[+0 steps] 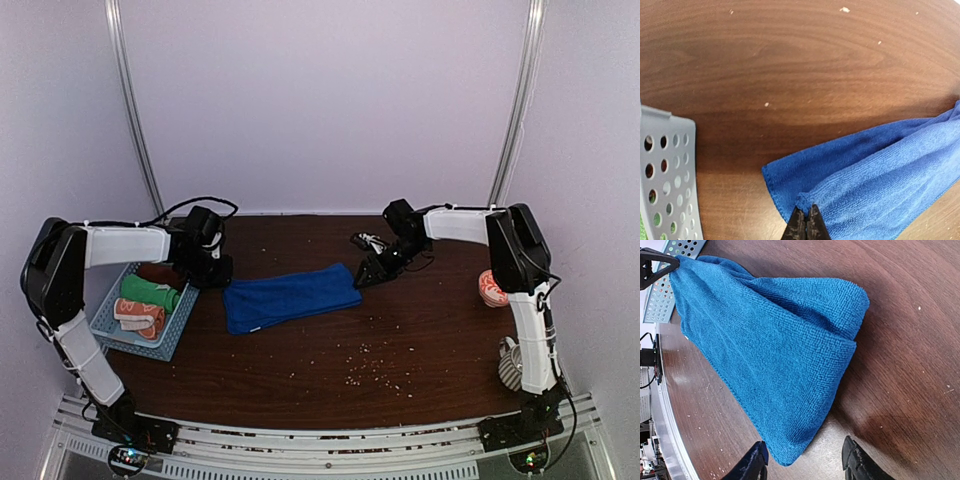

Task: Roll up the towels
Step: Smooth out the towel at the center of the board.

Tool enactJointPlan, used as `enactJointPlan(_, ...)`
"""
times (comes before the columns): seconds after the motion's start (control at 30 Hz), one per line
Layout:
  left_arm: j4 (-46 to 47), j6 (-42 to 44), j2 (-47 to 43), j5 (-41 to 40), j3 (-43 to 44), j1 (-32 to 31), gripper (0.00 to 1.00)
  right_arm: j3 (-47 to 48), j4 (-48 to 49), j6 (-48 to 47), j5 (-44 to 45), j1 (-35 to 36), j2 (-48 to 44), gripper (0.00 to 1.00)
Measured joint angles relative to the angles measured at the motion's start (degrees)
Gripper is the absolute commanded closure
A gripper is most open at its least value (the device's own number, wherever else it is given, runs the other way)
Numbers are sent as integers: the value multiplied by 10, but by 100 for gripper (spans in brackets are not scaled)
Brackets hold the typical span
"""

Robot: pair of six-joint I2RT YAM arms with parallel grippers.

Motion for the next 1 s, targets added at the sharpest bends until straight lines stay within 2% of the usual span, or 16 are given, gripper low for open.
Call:
enactJointPlan(0.23, -16, 10, 6, -17, 0, 14, 100, 6, -2, 0, -5, 0, 0, 49)
enactJointPlan(0.4, -28, 22, 41, -19, 12, 18, 79, 11, -5, 0, -4, 0, 1, 53)
enactJointPlan(0.6, -59, 23, 29, -35, 26, 18, 74, 34, -5, 4, 10, 7, 1, 56)
enactJointPlan(0.77, -68, 22, -22, -49, 43, 11, 77, 92, -2, 22, 20, 29, 9, 61)
enactJointPlan(0.87, -48, 24, -39, -28, 47, -2, 87, 170, 2, 33, 25, 49, 40, 62)
enactJointPlan(1.0, -27, 28, -26, 12, 46, -27, 95, 240, 13, 49, 37, 71, 94, 62)
